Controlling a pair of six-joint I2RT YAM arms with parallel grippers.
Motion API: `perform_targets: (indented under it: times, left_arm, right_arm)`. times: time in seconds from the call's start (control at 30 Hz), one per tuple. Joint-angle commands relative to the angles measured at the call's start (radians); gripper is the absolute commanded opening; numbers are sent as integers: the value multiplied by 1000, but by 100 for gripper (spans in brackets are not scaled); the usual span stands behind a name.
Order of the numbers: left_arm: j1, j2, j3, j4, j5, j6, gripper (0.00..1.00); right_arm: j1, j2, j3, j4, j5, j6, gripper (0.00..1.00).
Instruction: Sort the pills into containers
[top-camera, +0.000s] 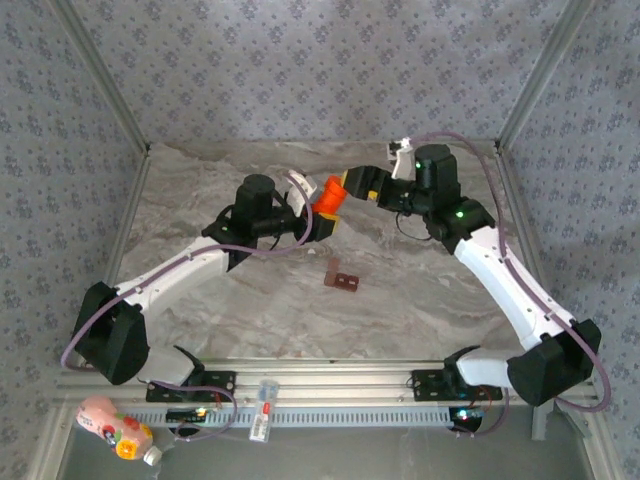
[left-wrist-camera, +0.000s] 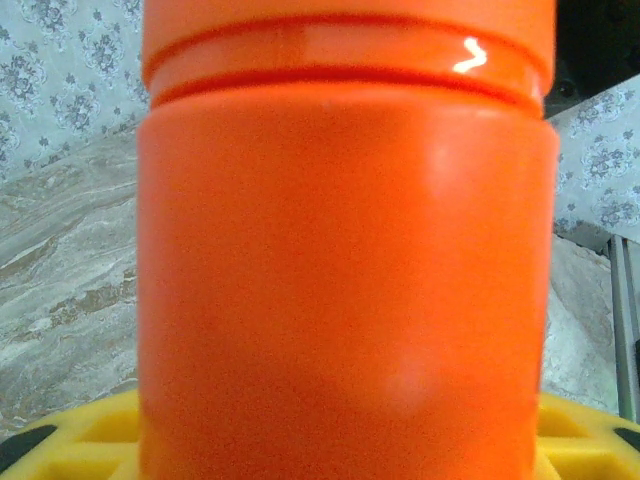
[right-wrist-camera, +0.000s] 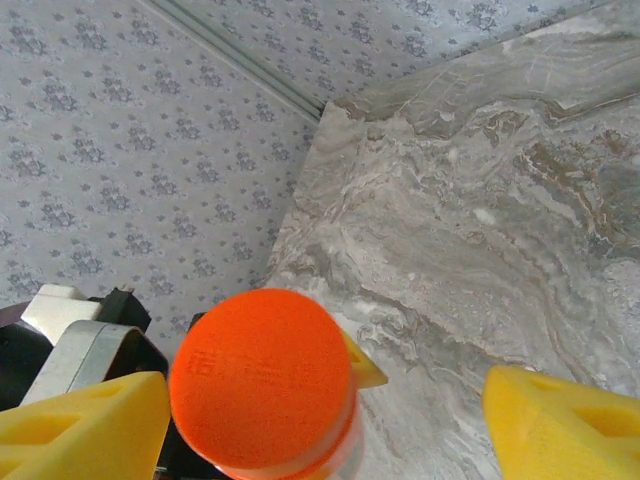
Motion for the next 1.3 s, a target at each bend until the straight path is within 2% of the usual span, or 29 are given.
perform_targets:
  times: [0.0,0.33,0.47,0.6,0.67,0.73,0.83,0.97,1.03,1.13,1.17,1.27]
  left_arm:
    - [1,-25,23,29,7,16,0]
    - [-2,-20,25,36,9,11,0]
    - [-2,-18,28,35,9,10,0]
    - [-1,-17,29,37,9,11,0]
    - [-2,-18,30,35,11,13,0]
    - [-2,-19,29,36,14,12,0]
    - [-3,-18,29,37,16,10,0]
    - [-2,-19,27,40,19,5,0]
    - [-2,-20,27,41,21,3,0]
    - [-2,-23,27,38,20,7,0]
    - [-2,-23,27,38,18,9,0]
    - [-2,-24,27,38,18,10,0]
  right_arm:
    - [30,14,61,-39,80,9,84]
    - [80,73,101,-37,79,-4,79]
    - [80,79,104,-34,66,-15,70]
    - [72,79,98,-12,3,-57,51]
    - [53,81,85,2,-95,-159,45]
    - [23,75,54,79,-184,-263,44]
    - [-27,74,-19,196,-373,-400,47]
    - [-86,123,-43,268,-552,-439,49]
    - [-93,147,-29,263,-578,-437,52]
    - [-94,138,-23,259,-567,-410,69]
    - [-97,119,-34,285,-552,-379,75]
    - [-108,34,-73,340,-480,-301,81]
